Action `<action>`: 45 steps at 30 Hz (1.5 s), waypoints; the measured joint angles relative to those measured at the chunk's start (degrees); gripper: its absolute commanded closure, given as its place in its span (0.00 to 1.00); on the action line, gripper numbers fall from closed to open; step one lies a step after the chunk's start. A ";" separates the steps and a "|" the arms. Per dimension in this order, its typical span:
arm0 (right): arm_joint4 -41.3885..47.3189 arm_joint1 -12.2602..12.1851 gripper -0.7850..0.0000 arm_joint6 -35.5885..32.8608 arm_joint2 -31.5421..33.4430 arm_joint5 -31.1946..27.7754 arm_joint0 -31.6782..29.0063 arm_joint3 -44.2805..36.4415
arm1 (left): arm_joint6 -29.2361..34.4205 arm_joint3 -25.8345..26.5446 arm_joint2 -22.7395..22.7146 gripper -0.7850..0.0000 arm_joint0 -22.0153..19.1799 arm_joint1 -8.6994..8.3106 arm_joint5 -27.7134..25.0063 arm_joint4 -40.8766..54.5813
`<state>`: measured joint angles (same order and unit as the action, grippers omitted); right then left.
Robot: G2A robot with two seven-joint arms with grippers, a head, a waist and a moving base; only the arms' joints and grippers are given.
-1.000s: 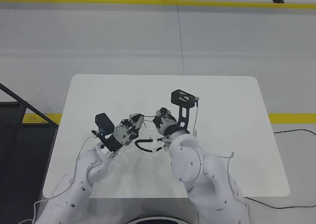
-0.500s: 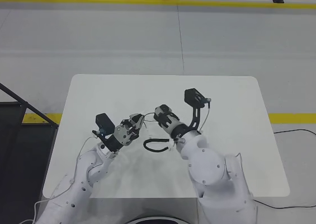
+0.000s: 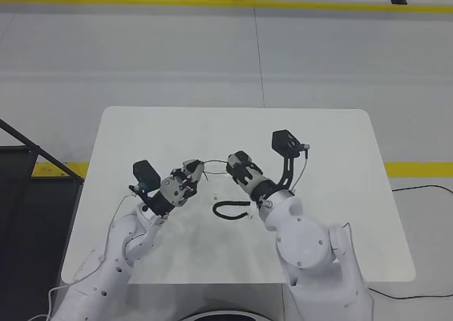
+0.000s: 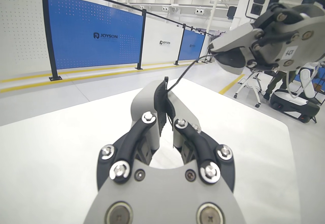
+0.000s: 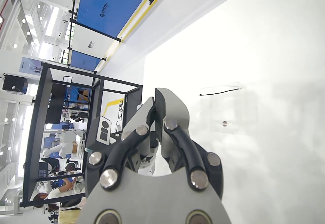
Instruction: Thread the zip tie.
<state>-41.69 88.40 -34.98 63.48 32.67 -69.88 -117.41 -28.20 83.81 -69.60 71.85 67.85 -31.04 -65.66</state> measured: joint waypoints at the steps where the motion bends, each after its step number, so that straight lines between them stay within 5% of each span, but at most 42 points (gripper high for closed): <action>1: -0.26 -0.08 1.00 0.06 0.10 -0.24 -0.41 -0.23 | 0.07 -0.01 -0.08 1.00 -0.01 0.00 -0.10 0.06; 25: -14.56 -1.60 1.00 -2.03 -0.95 1.48 -4.05 -3.48 | 0.63 0.43 -0.31 1.00 -0.02 0.02 -0.07 -0.80; 38: -43.34 -1.85 1.00 -29.80 -7.40 6.56 3.40 -10.00 | 0.63 0.43 -0.31 1.00 -0.02 0.02 -0.07 -0.81; 45: -43.16 -1.82 1.00 -29.85 -7.38 6.77 3.44 -10.02 | 0.63 0.43 -0.31 1.00 -0.02 0.02 -0.07 -0.81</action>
<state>-84.85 86.58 -64.83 56.10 39.44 -66.45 -127.43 -27.57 84.24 -69.90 71.84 67.87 -31.11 -66.46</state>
